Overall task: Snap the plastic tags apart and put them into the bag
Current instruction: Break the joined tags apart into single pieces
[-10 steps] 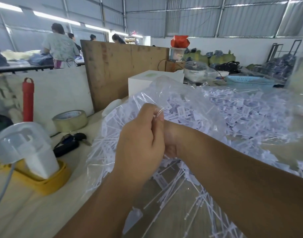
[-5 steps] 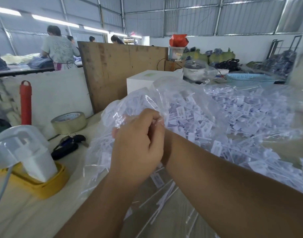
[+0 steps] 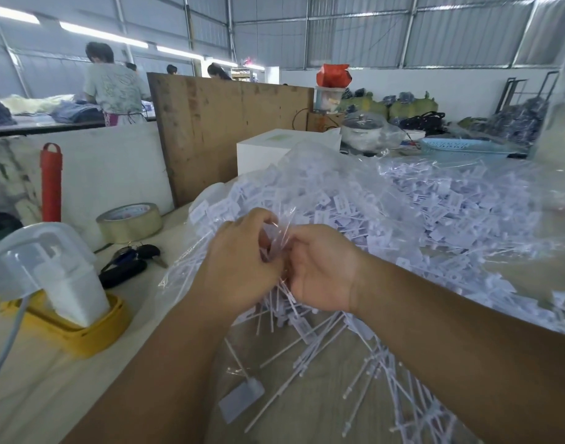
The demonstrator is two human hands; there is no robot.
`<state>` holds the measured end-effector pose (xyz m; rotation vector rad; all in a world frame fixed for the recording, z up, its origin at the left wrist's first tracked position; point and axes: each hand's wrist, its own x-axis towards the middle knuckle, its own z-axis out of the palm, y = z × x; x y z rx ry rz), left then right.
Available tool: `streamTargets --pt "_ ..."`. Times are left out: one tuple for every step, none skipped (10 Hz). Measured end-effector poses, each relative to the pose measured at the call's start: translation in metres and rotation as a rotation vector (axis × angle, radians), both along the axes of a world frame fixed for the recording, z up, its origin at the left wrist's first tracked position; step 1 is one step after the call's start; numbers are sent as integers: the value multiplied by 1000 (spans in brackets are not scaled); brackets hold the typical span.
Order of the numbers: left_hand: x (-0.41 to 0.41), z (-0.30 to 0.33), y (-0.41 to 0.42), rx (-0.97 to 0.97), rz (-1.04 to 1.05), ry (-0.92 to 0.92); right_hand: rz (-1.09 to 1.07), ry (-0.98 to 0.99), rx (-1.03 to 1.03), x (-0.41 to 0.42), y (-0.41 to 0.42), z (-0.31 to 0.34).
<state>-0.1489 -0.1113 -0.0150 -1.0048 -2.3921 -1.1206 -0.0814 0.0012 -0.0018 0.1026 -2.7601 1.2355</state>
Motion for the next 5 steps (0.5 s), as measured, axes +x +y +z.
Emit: streamTargets --pt "-6 -2 -2 -18 38 46 -14 -28 -19 4 -3 1" --pt "-15 -4 -6 -42 143 70 -54 -119 -187 8 -2 12" --pt "-14 -5 -5 -10 172 73 -19 -100 -39 10 1 8" --pt "-8 -1 -1 96 160 33 -37 -2 325 15 -9 0" --pt "-2 4 0 214 118 -14 15 105 459 7 -17 -16"
